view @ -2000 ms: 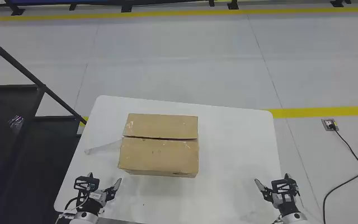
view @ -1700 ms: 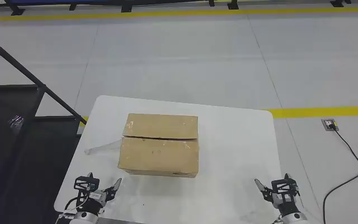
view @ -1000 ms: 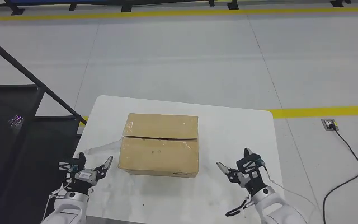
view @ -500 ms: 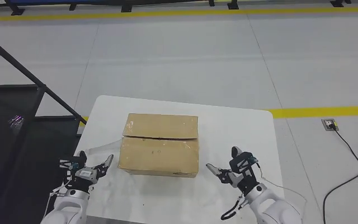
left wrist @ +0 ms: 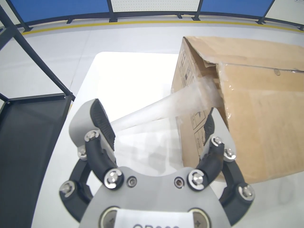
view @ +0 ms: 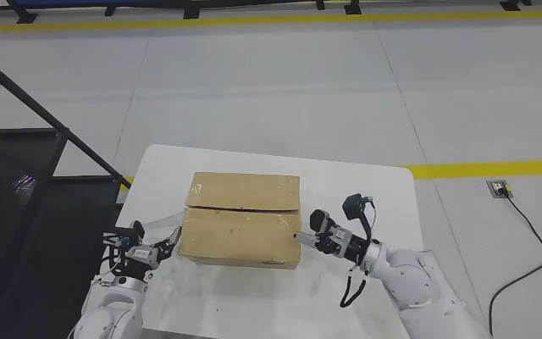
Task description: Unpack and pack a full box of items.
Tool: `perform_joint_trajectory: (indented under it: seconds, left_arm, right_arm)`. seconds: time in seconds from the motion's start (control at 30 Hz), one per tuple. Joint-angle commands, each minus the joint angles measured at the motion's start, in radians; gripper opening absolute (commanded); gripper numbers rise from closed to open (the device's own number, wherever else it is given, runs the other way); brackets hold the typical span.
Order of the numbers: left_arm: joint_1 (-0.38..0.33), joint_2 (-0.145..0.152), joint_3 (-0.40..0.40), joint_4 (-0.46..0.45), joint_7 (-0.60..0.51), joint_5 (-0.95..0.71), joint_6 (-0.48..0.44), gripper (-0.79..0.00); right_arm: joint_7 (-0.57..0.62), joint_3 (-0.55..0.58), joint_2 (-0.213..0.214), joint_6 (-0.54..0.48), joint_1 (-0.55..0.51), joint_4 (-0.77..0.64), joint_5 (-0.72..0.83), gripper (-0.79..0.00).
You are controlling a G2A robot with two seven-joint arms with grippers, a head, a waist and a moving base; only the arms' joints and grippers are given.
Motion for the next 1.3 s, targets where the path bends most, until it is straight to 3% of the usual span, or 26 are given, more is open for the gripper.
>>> perform_joint_trajectory:
  seconds: [0.0, 0.2, 0.43, 0.67, 0.77, 1.03, 1.27]
  left_arm:
    - [0.005, 0.0, -0.003, -0.004, 0.0, 0.0, -0.001, 0.0]
    - [0.01, -0.001, -0.006, -0.009, -0.001, 0.008, -0.006, 0.0]
    - [0.008, -0.003, -0.012, -0.023, 0.004, -0.004, 0.005, 0.0]
    - [0.006, -0.006, -0.038, -0.05, 0.001, -0.073, -0.001, 0.0]
    - [0.014, -0.004, -0.049, -0.066, 0.001, -0.078, -0.033, 0.0]
    - [0.07, 0.014, -0.105, -0.103, 0.02, -0.07, -0.309, 0.0]
    - [0.114, 0.042, -0.183, -0.076, -0.013, 0.036, -0.589, 0.0]
  right_arm:
    - [0.029, -0.019, -0.003, -0.012, 0.03, 0.035, 0.047, 0.0]
    - [0.06, -0.05, -0.01, -0.053, 0.087, 0.097, 0.123, 0.0]
    - [0.126, -0.046, -0.005, -0.167, 0.107, 0.102, 0.26, 0.0]
    - [0.348, -0.032, 0.024, -0.312, 0.077, 0.04, 0.465, 0.0]
    - [0.413, -0.045, 0.043, -0.279, 0.066, -0.014, 0.496, 0.0]
    - [0.516, -0.147, 0.124, -0.176, 0.05, -0.135, 0.454, 0.0]
    - [0.562, -0.307, 0.179, -0.13, 0.122, -0.115, 0.422, 0.0]
